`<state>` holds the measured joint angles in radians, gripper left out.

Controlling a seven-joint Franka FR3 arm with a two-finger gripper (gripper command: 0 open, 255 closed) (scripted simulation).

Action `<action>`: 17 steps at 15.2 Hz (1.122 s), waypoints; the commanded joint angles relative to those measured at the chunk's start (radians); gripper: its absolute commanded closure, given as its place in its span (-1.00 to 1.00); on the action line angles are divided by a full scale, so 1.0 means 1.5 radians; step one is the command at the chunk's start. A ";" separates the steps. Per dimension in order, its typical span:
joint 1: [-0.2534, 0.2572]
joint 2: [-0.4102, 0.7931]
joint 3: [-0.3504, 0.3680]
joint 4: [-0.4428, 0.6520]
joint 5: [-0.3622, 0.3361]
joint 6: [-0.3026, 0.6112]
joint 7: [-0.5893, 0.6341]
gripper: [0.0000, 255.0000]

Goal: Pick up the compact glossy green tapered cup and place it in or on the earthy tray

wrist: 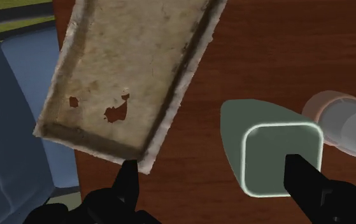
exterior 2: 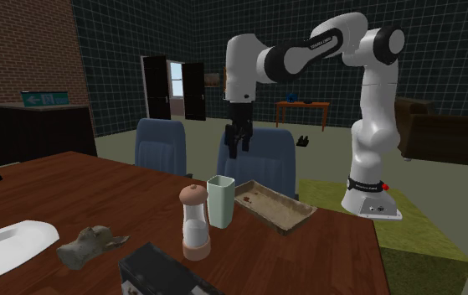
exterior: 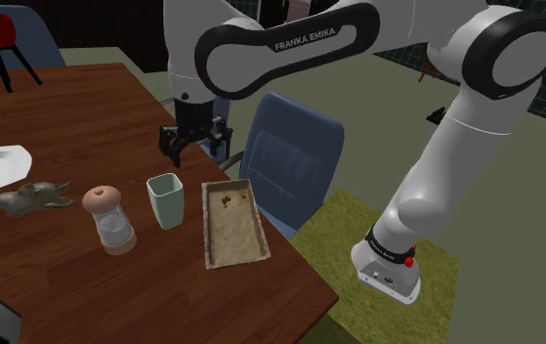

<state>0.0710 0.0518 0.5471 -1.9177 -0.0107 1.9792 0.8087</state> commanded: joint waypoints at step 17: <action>0.117 0.292 -0.010 0.206 -0.162 0.033 0.156 -1.00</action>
<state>0.2429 0.4679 0.5373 -1.6027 -0.2473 2.0230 1.0403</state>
